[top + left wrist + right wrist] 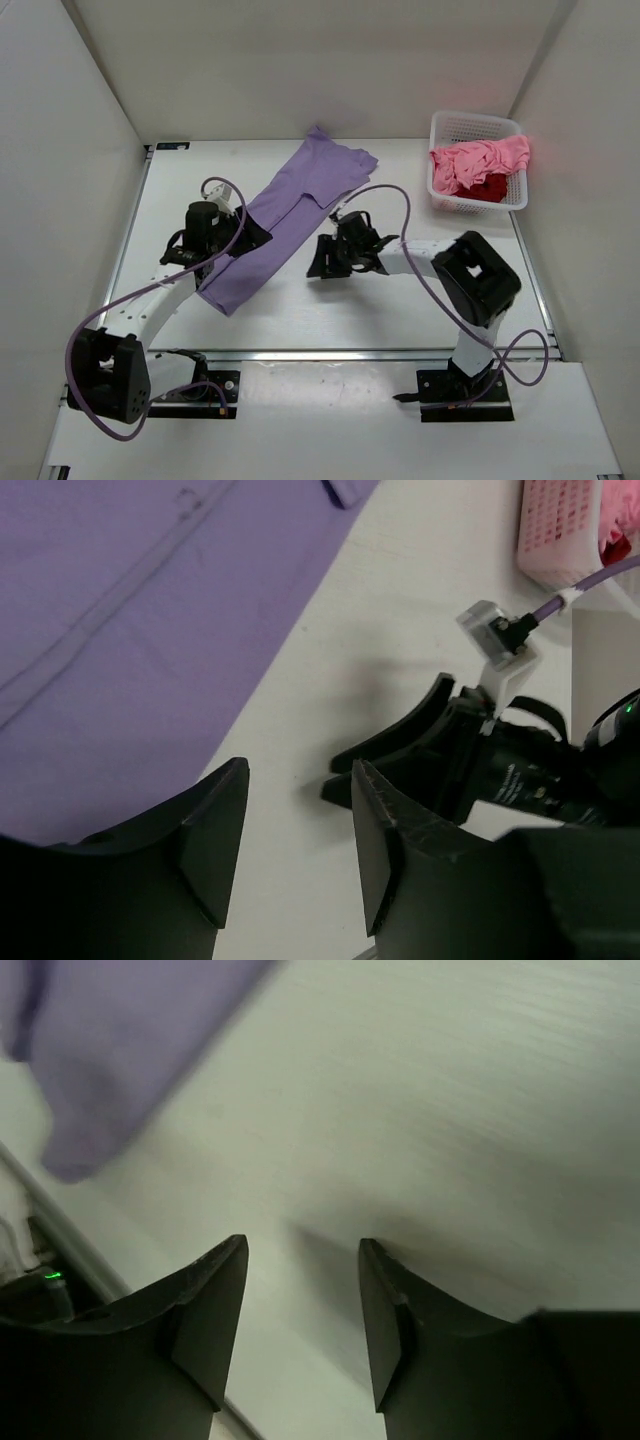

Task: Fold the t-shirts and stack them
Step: Rotate the tshirt 90 degrees

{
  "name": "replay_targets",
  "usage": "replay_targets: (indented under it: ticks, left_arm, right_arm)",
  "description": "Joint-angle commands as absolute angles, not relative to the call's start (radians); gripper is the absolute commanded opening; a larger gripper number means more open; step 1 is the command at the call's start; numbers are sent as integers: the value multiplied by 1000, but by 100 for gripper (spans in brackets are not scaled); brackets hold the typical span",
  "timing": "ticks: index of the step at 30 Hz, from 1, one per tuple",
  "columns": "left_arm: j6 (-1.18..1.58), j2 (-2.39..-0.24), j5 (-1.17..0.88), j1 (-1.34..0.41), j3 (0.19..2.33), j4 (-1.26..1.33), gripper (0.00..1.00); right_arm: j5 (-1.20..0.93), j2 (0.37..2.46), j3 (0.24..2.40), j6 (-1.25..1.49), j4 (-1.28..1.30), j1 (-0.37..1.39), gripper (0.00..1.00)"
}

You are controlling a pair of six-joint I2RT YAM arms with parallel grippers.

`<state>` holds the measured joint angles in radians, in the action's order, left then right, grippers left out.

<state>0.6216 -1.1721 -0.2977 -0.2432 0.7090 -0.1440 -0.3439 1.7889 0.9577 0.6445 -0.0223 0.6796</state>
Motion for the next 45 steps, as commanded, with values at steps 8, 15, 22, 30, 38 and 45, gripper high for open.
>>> replay_targets:
  ticks: [8, 15, 22, 30, 38, 45]
  left_arm:
    - [621, -1126, -259, -187, 785, -136, 54]
    - [582, -1126, -218, -235, 779, -163, 52]
    - [574, -1129, -209, -227, 761, -164, 52]
    - [575, -1138, -204, -244, 765, -150, 51]
    - [557, -1166, -192, -270, 762, -158, 50]
    - [532, -1219, -193, -371, 730, -184, 34]
  right_arm:
    - [-272, 2078, 1268, 810, -181, 791, 42]
    - [-335, 2094, 1229, 855, -132, 773, 32]
    - [-345, 2083, 1212, 838, -83, 752, 35]
    - [-376, 2218, 1385, 801, 0, 739, 16]
    - [-393, 2140, 1320, 759, 5, 687, 0]
    - [-469, 1841, 875, 686, -60, 519, 0]
